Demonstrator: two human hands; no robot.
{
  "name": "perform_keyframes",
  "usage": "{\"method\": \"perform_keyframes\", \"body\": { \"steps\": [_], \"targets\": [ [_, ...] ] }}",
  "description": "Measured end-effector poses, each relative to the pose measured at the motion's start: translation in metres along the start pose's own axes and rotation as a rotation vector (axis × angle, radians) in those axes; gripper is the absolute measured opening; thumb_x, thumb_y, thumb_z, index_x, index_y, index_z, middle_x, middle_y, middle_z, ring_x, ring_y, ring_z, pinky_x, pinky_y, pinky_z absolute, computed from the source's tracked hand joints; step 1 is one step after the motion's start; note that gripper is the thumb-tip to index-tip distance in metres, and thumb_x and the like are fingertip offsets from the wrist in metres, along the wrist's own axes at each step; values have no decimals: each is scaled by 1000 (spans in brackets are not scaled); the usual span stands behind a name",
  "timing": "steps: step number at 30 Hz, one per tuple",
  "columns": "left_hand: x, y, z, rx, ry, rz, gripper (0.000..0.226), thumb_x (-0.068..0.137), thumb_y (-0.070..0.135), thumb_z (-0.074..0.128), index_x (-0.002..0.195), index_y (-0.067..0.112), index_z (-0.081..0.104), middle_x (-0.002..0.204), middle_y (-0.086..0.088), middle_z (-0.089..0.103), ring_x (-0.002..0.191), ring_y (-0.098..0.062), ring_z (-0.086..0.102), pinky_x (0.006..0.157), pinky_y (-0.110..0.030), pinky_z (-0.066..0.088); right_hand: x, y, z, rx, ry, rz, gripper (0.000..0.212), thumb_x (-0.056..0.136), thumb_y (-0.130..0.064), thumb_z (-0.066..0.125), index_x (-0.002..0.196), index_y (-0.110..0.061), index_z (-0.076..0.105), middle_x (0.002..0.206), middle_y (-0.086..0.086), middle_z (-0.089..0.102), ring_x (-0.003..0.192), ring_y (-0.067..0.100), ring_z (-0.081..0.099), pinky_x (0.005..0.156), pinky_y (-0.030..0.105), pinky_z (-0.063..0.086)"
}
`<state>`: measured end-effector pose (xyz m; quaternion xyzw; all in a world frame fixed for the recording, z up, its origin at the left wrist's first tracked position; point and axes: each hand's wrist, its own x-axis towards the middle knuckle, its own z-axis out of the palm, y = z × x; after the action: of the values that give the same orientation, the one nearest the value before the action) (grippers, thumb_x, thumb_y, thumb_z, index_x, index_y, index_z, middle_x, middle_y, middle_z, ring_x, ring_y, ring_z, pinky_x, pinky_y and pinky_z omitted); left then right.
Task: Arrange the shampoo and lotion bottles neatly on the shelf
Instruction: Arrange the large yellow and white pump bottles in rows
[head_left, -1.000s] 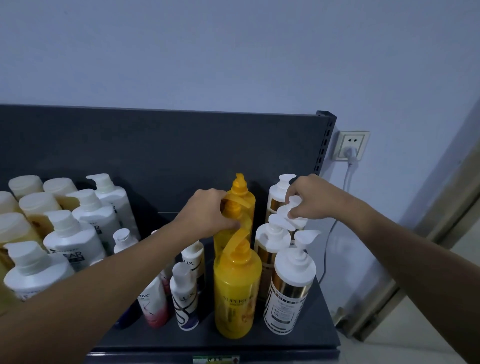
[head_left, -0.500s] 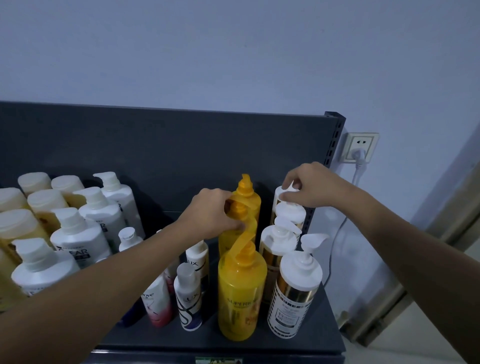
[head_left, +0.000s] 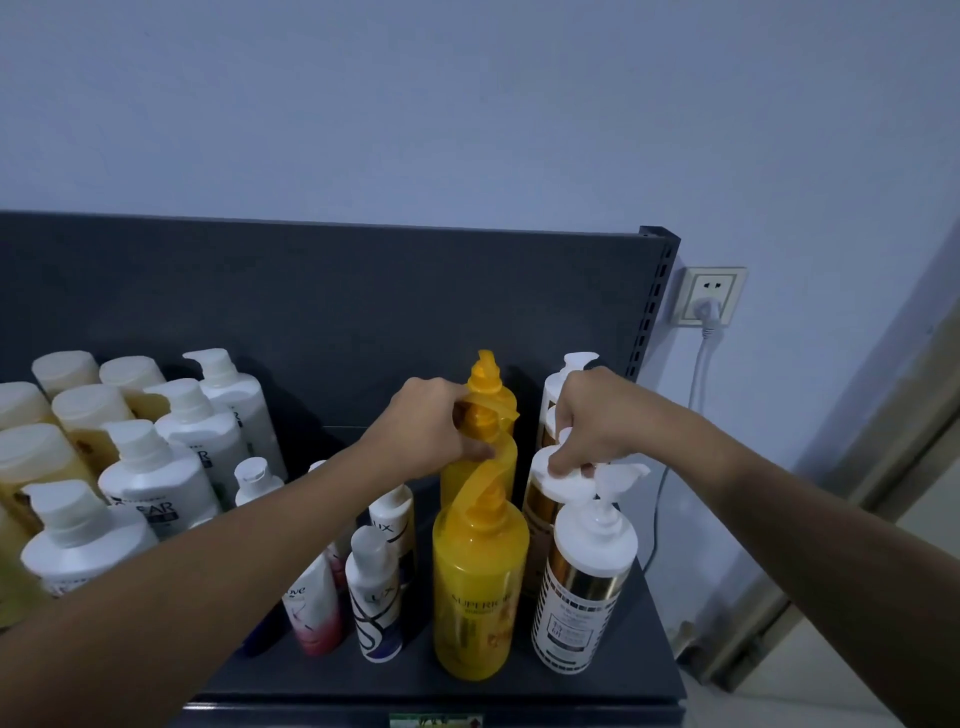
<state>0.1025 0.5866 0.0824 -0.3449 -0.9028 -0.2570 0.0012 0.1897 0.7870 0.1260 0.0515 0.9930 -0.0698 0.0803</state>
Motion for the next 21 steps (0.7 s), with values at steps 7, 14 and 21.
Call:
{"method": "perform_keyframes", "body": {
  "steps": [7, 14, 21],
  "targets": [
    [0, -1, 0, -4, -2, 9, 35, 77, 46, 86, 91, 18, 68, 85, 2, 68, 76, -12, 64, 61, -22, 46, -1, 10, 3, -19, 47, 40, 42, 69, -33, 79, 98, -3, 78, 96, 21, 75, 64, 19, 56, 56, 30, 45],
    [2, -6, 4, -4, 7, -1, 41, 75, 49, 86, 96, 18, 69, 89, 3, 68, 81, -13, 65, 67, -26, 52, -2, 12, 3, -26, 33, 58, 46, 69, -34, 81, 102, -3, 75, 102, 20, 75, 67, 19, 55, 59, 33, 45],
    [-2, -5, 6, -10, 25, 4, 33, 77, 47, 86, 87, 29, 61, 88, 9, 65, 82, -9, 62, 63, -18, 42, -8, 12, 0, -63, -1, 70, 39, 73, -38, 80, 96, -7, 80, 102, 15, 75, 77, 22, 66, 62, 30, 46]
  ]
}}
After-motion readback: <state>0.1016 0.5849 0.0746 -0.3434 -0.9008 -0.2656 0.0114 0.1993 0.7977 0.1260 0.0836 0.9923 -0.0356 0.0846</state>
